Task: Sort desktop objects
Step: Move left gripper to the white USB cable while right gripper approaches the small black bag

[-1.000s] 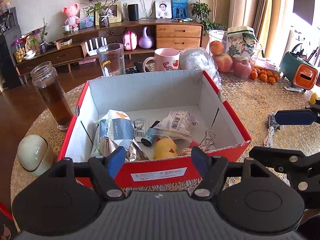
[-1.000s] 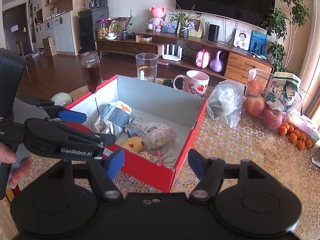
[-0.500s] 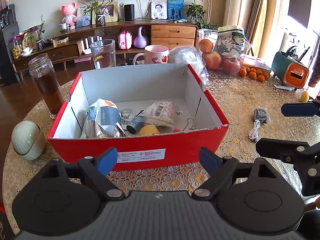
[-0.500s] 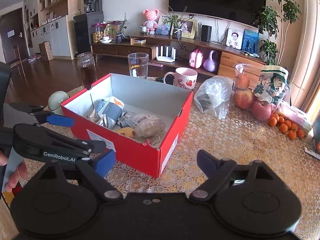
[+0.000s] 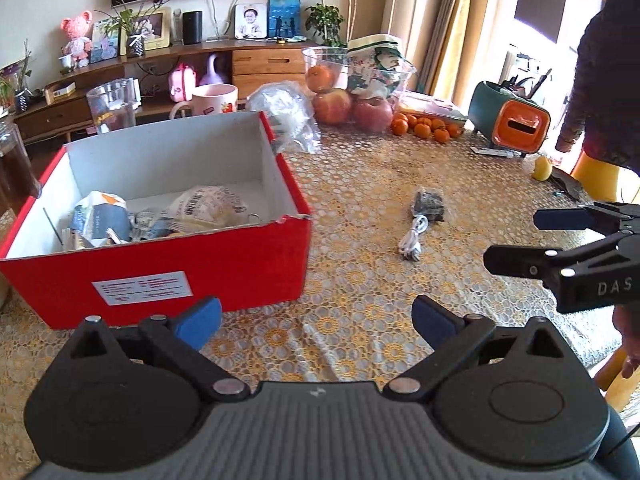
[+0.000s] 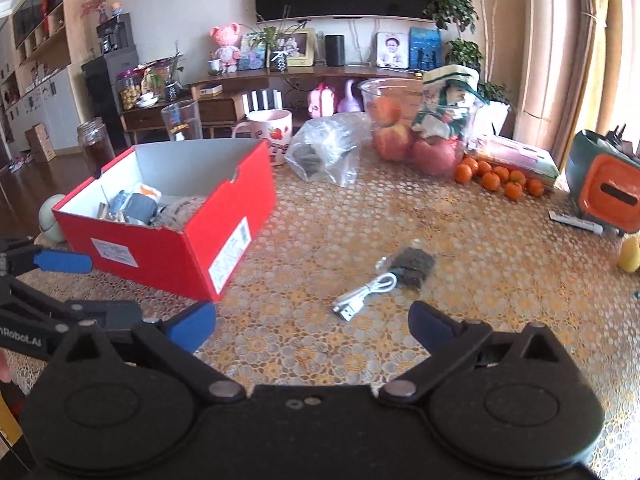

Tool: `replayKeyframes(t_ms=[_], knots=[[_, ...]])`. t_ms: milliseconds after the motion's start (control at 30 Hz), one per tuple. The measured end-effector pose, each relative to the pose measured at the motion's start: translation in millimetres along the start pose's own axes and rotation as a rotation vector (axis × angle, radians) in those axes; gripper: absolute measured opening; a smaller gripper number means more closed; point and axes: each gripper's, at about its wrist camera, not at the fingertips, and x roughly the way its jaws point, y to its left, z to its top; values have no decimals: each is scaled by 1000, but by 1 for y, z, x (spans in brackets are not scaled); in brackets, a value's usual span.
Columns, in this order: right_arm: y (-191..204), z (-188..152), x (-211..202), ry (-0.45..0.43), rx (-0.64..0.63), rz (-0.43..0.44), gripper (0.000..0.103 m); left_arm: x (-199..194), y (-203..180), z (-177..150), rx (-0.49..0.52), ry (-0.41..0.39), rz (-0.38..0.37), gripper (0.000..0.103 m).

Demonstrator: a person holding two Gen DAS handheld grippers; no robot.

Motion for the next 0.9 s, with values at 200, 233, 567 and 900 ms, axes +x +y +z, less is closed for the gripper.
replayKeyframes(t_ms=[200, 233, 567, 900], knots=[[-35, -7, 3, 13, -14, -86, 103, 19, -38, -3, 48, -15, -60, 103], [-40, -5, 5, 16, -9, -95, 103, 22, -43, -2, 55, -17, -66, 103], [-71, 7, 43, 17, -6, -142, 103, 70, -86, 10, 131, -25, -100, 103], [-87, 24, 102, 59, 12, -124, 102, 132, -93, 22, 130, 60, -109, 103]])
